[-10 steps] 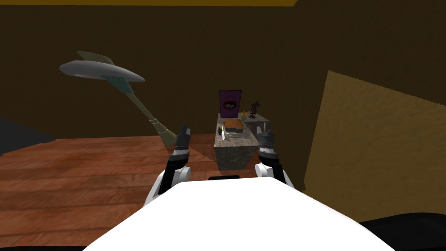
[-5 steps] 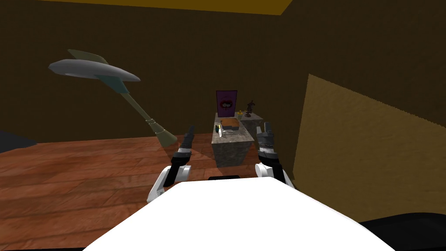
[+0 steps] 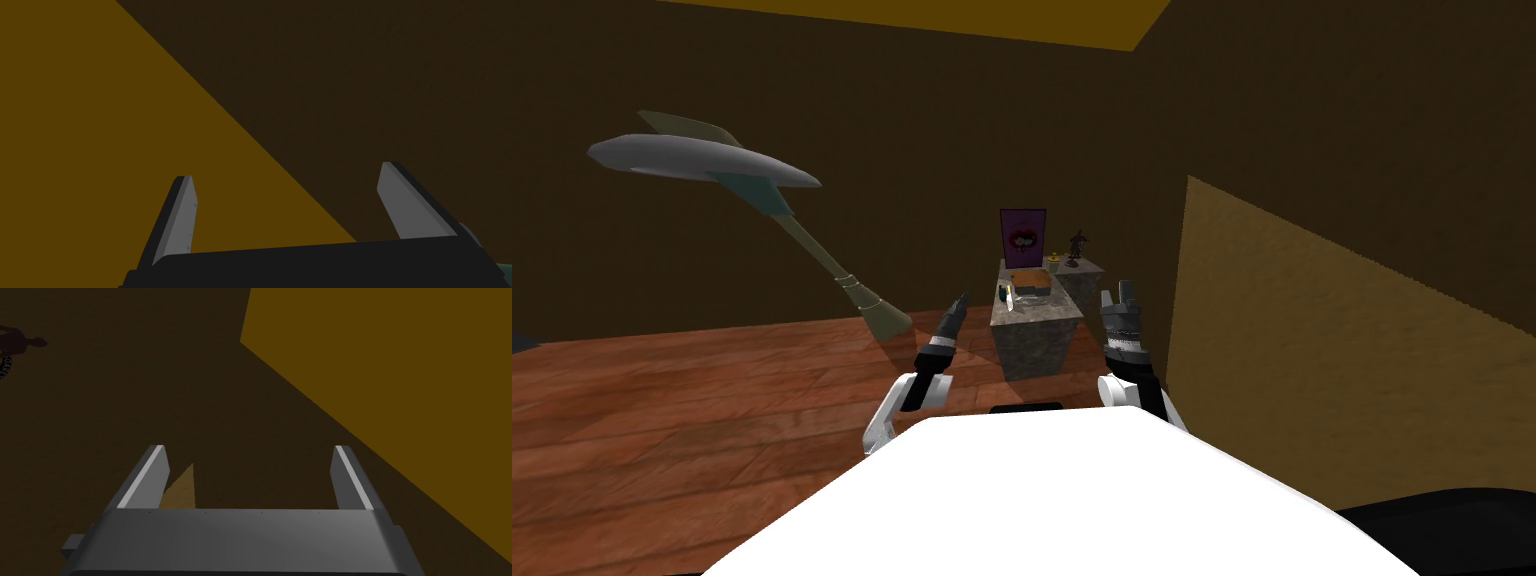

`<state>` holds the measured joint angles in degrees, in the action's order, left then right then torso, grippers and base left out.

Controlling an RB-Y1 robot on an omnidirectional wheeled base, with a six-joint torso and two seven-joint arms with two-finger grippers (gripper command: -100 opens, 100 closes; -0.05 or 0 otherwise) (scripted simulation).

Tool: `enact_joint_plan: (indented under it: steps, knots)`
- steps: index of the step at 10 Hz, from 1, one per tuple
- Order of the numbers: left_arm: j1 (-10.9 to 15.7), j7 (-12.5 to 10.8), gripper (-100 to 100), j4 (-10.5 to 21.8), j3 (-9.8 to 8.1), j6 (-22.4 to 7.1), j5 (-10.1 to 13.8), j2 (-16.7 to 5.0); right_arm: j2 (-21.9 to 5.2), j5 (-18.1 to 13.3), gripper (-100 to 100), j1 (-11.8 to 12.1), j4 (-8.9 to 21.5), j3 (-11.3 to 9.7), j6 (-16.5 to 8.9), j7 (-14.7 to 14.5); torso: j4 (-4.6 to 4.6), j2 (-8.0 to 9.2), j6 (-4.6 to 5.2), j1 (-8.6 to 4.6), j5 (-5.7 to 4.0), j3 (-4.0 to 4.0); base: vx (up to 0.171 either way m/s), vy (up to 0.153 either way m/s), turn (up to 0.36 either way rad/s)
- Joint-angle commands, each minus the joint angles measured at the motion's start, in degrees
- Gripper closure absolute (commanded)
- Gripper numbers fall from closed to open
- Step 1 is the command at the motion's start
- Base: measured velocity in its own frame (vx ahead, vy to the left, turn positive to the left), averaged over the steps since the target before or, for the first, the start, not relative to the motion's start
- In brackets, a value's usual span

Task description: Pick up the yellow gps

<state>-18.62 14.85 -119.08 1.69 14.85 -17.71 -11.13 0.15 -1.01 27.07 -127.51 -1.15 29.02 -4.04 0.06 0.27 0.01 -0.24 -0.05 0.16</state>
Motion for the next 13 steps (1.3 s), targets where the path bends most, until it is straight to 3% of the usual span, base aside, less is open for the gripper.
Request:
enact_joint_plan:
  steps: [1, 4, 5, 10, 11, 13]
  knots:
    - [1.88, 1.39, -100, 2.86, 0.09, -1.89, -2.57, -0.56, 0.00, 0.00, 0, 0.00, 0.00, 0.00, 0.00, 0.00, 0.00, 0.00, 0.00, 0.00, 0.00, 0.00, -0.054, -0.078, -0.105]
    - [4.98, 3.54, -100, 8.18, -0.09, -5.50, -6.57, -2.13, 0.00, 0.00, 0, 0.00, 0.00, 0.00, 0.00, 0.00, -0.01, -0.06, -0.01, -0.04, -0.01, -0.03, -0.052, -0.087, -0.103]
    - [4.98, 3.54, -100, 8.52, -0.09, -5.50, -6.57, -2.13, 0.00, 0.00, 0, 0.00, 0.00, 0.00, 0.00, 0.00, -0.02, -0.12, 0.00, -0.07, -0.02, -0.06, -0.018, -0.066, -0.027]
    - [9.74, 6.95, -100, 17.62, -0.60, -11.75, -11.17, -4.89, 0.00, 0.00, 0, 0.01, 0.00, 0.00, 0.00, 0.00, -0.07, -0.34, -0.02, -0.07, -0.02, -0.19, 0.012, -0.081, -0.089]
    - [9.74, 6.95, -100, 17.77, -0.60, -11.75, -11.17, -4.89, 0.00, 0.00, 0, 0.02, 0.00, 0.00, 0.00, 0.00, -0.09, -0.41, -0.02, -0.10, -0.03, -0.23, 0.049, -0.069, -0.019]
    - [11.36, 8.16, -100, 21.28, -0.90, -14.12, -12.14, -6.04, -0.01, 0.00, 0, 0.02, 0.00, 0.01, 0.00, 0.00, -0.09, -0.43, -0.02, 0.10, 0.01, -0.25, 0.052, -0.054, -0.062]
